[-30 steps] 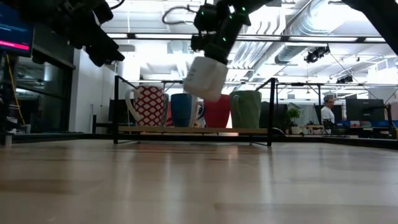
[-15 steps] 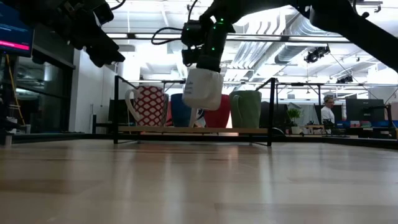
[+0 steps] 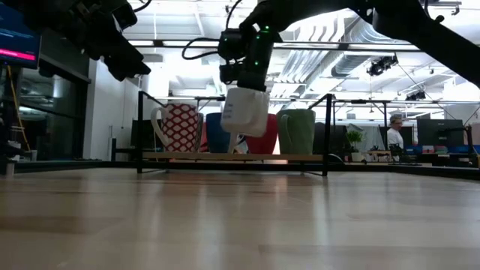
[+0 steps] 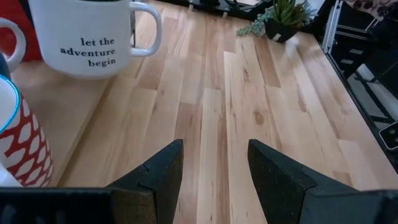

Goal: Place coffee mugs
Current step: Put the white mug on the shelf

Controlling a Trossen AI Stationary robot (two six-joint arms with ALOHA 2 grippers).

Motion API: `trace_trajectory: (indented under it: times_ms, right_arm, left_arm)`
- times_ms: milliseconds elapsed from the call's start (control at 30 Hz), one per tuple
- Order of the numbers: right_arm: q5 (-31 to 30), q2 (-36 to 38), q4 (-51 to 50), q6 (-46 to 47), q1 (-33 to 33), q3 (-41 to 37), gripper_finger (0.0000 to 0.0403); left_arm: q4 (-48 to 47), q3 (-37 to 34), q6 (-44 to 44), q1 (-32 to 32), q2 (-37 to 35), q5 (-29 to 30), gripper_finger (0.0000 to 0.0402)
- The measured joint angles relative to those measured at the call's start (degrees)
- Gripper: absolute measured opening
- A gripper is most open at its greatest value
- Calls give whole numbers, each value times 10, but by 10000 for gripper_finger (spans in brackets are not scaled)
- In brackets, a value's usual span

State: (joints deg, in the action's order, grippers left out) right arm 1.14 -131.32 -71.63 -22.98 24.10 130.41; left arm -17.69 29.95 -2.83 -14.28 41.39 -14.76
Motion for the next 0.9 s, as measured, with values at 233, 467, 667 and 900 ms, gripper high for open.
trace_trajectory:
  times_ms: [233,467,667,900]
  right_arm:
    - [-20,-3,0,6,-2,0,0]
    - [-41,-3,-5,22,-6,0,0]
    - [-50,-3,-5,50,-10,0,0]
    - [-67,-5,-13,94,-10,0,0]
  left_arm:
    - [0,0,0,0,0,0,170]
    - [-4,0,0,0,0,0,170]
    - [-4,0,0,0,0,0,170]
    - [-4,0,-1,1,0,0,170]
